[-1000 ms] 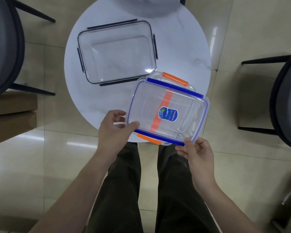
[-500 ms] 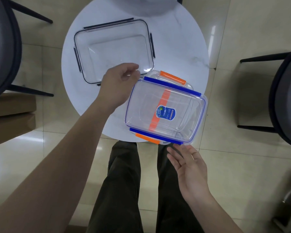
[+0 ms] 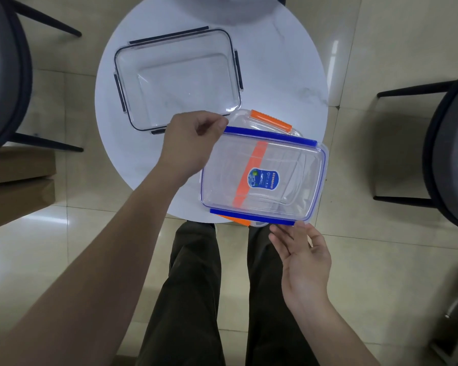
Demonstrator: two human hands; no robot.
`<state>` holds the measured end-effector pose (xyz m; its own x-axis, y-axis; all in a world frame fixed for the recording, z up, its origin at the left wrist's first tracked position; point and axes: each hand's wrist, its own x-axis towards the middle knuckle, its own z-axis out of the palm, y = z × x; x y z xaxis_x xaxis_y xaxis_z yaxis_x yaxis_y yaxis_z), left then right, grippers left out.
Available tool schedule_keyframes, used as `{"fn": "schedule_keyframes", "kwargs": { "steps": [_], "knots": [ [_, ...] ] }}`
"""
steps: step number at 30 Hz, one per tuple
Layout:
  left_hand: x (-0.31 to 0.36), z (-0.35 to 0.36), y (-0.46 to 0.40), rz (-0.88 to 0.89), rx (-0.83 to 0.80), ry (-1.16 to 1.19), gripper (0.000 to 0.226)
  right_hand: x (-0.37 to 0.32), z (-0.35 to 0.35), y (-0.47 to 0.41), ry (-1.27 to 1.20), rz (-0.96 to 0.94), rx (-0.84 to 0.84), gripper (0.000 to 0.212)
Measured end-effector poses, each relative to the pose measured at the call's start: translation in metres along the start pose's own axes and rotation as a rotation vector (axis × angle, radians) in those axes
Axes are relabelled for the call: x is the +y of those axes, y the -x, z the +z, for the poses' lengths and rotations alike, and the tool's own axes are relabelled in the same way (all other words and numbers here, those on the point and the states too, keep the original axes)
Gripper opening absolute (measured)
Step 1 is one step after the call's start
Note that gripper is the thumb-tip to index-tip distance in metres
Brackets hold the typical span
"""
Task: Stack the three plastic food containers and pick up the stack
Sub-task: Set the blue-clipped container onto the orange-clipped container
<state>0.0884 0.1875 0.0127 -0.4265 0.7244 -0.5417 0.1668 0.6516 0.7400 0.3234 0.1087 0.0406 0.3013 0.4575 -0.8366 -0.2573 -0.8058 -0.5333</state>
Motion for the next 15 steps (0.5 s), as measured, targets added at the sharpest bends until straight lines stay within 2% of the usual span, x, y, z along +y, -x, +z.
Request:
{"fn": "schedule_keyframes", "kwargs": {
  "steps": [6, 11, 15],
  "knots": [
    [-0.014, -0.012, 0.028, -0.044, 0.025, 0.043, 0.014, -0.02, 0.004, -0.015, 0.061, -0.129, 0.038, 0.015],
    [-0.021, -0.02, 0.053, -0.102, 0.015, 0.073, 0.018, -0.041, 0.014, -0.029, 0.126, -0.213, -0.031, 0.029],
    [-0.026, -0.025, 0.067, -0.175, -0.039, 0.123, 0.017, -0.055, 0.026, -0.035, 0.257, -0.26, -0.059, 0.031]
  ]
}}
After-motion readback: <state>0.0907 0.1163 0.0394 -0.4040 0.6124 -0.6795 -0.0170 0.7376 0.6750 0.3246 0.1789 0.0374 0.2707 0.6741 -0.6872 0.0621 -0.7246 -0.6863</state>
